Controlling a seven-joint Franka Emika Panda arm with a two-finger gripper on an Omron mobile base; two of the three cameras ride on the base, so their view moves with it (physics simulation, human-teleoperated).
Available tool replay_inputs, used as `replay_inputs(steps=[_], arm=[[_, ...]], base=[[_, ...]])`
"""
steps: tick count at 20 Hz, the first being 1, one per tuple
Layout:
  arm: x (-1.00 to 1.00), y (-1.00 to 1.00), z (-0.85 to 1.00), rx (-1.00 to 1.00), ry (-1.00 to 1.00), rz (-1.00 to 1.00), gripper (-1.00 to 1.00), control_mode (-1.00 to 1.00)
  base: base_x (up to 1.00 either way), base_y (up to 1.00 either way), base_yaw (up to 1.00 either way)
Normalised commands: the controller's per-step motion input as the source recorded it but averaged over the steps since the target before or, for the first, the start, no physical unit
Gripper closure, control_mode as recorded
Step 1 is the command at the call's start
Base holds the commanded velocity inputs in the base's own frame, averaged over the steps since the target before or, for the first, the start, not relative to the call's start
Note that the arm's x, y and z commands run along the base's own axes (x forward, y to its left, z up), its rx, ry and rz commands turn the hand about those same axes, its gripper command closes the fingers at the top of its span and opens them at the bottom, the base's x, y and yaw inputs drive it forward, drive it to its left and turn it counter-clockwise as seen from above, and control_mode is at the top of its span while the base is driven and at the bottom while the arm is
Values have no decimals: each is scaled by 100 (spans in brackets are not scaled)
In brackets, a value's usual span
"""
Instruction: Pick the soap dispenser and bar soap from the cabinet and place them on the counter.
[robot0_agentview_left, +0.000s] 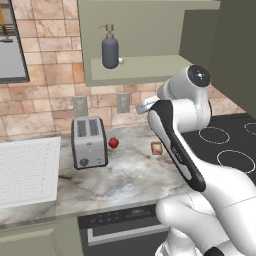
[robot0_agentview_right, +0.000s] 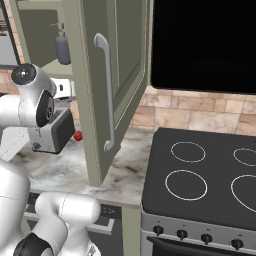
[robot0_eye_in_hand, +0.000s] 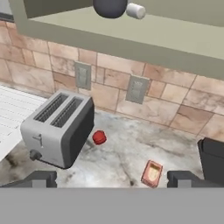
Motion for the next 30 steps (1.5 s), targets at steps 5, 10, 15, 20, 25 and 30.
replay_inputs(steps=[5, 10, 15, 20, 25, 30], arm=[[2, 1, 29, 4, -13, -4, -100, -100], [5, 5, 24, 12, -2, 1, -100, -100], [3, 1, 32, 13, 0, 4, -100, -100], [6, 0, 43, 4, 0, 1, -100, -100], [12, 0, 42, 0, 3, 1, -100, -100], [18, 1, 14, -1, 1, 2, -100, -100]], base=[[0, 0, 0], [0, 0, 0], [0, 0, 0], [0, 0, 0], [0, 0, 0], [0, 0, 0]])
